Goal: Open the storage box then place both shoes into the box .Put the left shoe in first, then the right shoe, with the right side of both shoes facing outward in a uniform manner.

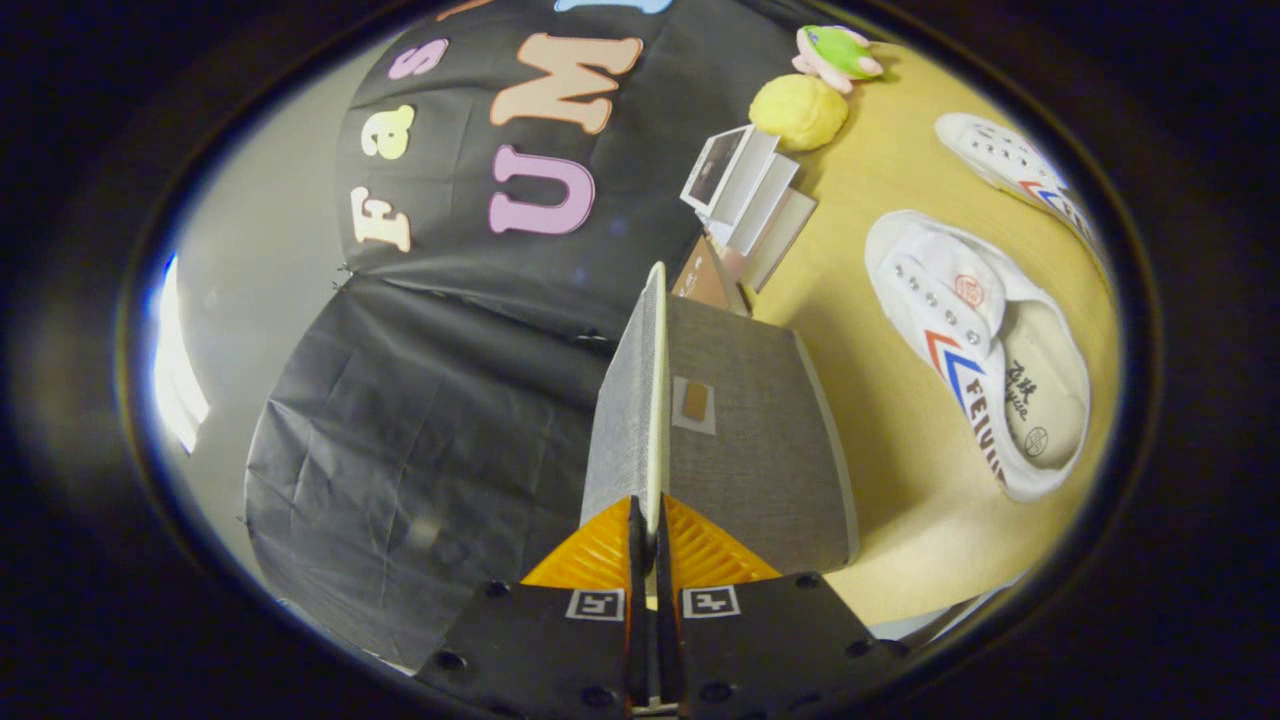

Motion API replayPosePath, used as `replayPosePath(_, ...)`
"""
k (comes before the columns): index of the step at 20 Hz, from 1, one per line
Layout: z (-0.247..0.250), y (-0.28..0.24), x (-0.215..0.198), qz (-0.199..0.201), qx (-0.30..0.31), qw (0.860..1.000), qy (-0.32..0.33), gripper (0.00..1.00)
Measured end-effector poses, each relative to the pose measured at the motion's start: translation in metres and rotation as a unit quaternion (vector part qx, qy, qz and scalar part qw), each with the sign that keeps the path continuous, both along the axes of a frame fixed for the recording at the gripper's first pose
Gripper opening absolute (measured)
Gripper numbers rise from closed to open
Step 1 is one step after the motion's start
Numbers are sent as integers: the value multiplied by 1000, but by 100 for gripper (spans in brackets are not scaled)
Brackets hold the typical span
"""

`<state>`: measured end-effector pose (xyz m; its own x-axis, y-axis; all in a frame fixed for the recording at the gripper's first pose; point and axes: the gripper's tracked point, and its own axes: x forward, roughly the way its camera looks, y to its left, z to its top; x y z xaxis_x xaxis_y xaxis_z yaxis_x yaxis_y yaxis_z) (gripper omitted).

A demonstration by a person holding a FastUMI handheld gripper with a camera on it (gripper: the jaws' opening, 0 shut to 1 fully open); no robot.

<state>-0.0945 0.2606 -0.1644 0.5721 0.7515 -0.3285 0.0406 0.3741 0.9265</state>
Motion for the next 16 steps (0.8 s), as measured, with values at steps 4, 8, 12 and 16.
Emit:
replayPosePath(4,40,5,4,12,5,999,-29,7)
replayPosePath(8,82,22,10,32,-1,997,-75,10)
replayPosePath(12,117,49,14,52,-1,993,-110,12)
replayPosePath(16,144,84,19,78,1,988,-135,13)
